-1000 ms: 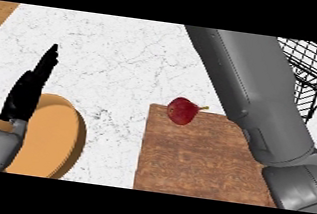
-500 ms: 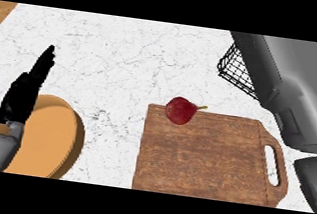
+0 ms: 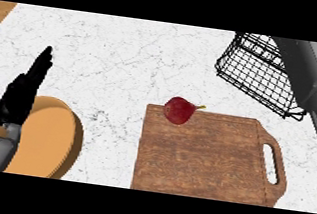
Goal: Pick the bell pepper from the cutting board and place it in the tiered basket
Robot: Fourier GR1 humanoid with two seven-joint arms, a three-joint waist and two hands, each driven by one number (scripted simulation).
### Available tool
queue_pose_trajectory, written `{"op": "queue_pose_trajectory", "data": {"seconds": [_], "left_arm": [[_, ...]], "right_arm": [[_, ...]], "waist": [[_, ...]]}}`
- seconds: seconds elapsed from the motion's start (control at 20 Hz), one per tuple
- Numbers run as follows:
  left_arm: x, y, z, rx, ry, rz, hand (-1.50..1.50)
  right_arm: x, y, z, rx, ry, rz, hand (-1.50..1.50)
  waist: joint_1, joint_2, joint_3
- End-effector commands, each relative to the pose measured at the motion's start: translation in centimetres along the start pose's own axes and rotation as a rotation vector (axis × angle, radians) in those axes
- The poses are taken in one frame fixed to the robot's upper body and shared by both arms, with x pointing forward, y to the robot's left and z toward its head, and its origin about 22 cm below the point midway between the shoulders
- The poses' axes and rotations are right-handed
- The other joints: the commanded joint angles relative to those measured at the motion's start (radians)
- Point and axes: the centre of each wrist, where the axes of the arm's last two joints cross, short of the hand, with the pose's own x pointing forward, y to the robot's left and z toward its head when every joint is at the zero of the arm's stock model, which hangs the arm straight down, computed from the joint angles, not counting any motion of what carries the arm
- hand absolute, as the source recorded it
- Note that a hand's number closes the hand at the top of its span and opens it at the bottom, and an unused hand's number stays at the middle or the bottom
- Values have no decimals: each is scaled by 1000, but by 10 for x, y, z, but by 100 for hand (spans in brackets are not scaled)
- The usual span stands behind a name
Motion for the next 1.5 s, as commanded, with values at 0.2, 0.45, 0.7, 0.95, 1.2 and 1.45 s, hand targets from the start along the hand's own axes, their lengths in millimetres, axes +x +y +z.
{"op": "queue_pose_trajectory", "data": {"seconds": [0.2,0.45,0.7,0.95,1.2,1.45], "left_arm": [[0,-2,9,-2,-14,-20,0],[2,-3,4,10,5,9,0],[8,10,0,15,-5,-8,0],[-16,-7,16,1,-1,-16,0],[-14,19,5,19,-11,2,0],[-13,6,11,23,16,-3,0]], "right_arm": [[-38,30,-19,133,-19,-93,150],[-37,48,-7,207,-12,-124,150],[-67,80,-13,350,148,-273,-150],[-78,86,-14,246,146,-421,-150],[-72,48,-18,130,127,-524,-150],[-81,16,-18,4,161,-571,-150]], "waist": [[-3,0,1],[-4,0,0],[-6,0,1],[6,4,1],[-8,-3,0],[-21,-10,0]]}}
